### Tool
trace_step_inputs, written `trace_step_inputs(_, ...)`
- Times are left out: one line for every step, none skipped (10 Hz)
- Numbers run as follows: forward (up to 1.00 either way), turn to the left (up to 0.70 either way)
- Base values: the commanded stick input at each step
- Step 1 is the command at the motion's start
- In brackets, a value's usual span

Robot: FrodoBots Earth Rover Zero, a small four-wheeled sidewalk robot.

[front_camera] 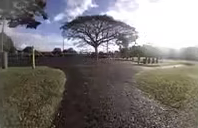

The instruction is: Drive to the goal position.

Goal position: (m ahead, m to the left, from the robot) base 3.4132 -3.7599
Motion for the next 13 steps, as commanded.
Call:
trace_step_inputs(0.45,0.00)
trace_step_inputs(0.45,0.00)
trace_step_inputs(0.45,0.00)
trace_step_inputs(0.45,0.00)
trace_step_inputs(0.45,0.00)
trace_step_inputs(0.45,0.00)
trace_step_inputs(0.45,0.00)
trace_step_inputs(0.45,0.00)
trace_step_inputs(0.45,0.00)
trace_step_inputs(0.45,0.00)
trace_step_inputs(0.45,0.00)
trace_step_inputs(0.45,0.00)
trace_step_inputs(0.45,0.00)
